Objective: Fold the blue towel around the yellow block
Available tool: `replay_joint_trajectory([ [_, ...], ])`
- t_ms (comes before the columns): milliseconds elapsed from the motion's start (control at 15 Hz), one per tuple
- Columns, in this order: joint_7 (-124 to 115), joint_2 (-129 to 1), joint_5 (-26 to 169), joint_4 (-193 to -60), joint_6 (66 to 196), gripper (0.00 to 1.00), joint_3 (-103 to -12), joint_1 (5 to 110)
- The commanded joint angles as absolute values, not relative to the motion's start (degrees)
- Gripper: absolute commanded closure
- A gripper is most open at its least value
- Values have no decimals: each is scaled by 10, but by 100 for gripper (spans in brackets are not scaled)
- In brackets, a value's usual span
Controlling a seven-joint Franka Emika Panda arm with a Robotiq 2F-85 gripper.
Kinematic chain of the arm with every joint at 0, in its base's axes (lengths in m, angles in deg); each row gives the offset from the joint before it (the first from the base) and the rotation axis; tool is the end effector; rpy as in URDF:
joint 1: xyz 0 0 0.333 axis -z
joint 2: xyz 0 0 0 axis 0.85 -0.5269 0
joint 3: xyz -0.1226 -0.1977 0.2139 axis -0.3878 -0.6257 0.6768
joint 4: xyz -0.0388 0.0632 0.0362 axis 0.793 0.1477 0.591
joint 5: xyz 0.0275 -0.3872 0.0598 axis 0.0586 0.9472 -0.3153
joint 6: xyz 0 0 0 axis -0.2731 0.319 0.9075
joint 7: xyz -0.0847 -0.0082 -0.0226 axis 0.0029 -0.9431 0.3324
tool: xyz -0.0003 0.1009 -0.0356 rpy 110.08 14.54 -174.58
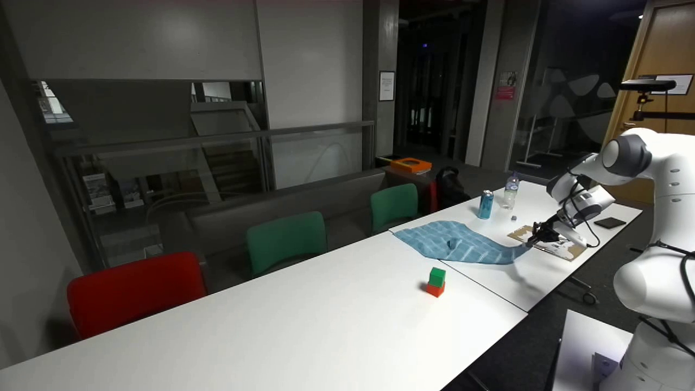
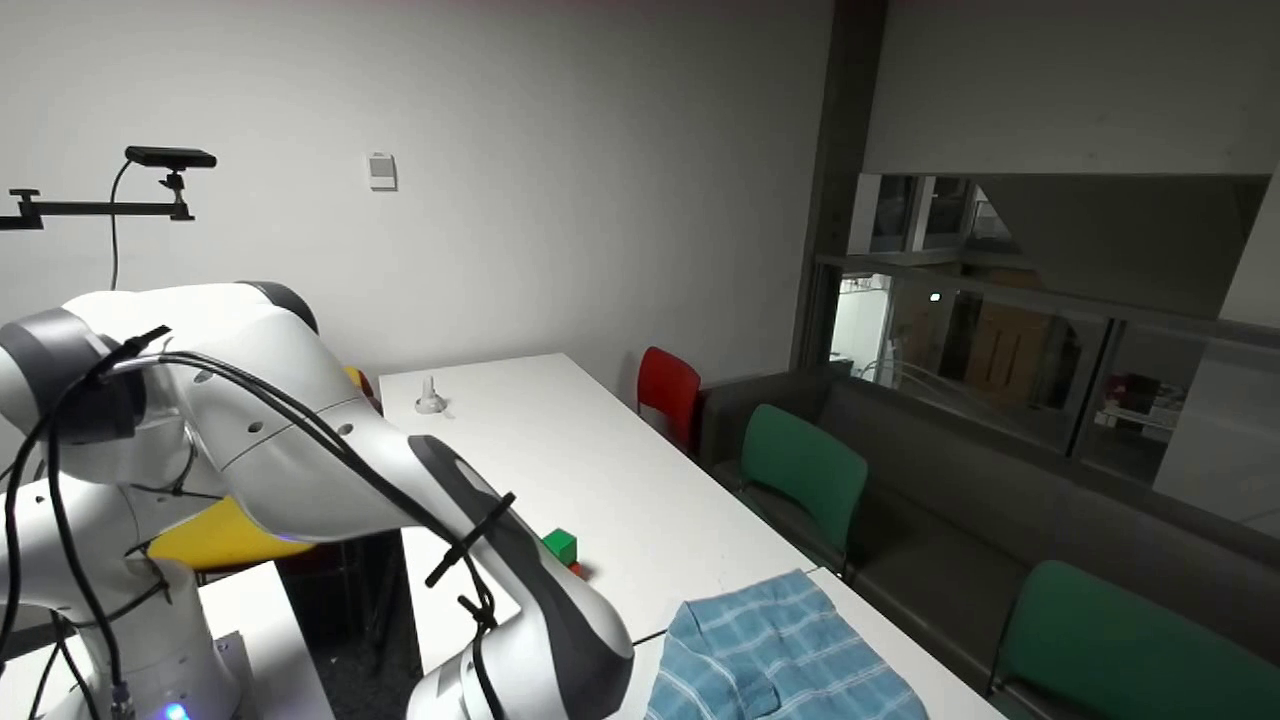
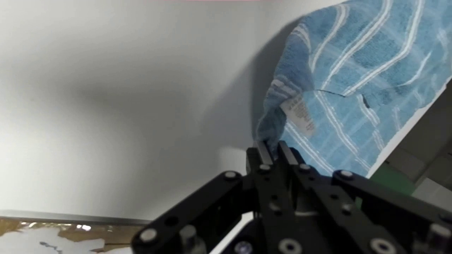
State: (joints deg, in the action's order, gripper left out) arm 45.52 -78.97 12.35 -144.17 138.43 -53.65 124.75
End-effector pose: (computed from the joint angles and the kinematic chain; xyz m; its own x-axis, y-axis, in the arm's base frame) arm 0.2440 -0.5764 0.2014 0.3236 -0.9209 0.2171 -0.7672 -0.3897 -0.5094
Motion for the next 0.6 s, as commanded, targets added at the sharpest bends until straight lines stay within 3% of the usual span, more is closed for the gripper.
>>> replay_joint_trajectory([
  [0, 512, -736, 88, -1481, 1344, 98, -542, 1232],
  [533, 566, -715, 112, -1476, 1259, 98, -576, 1183],
])
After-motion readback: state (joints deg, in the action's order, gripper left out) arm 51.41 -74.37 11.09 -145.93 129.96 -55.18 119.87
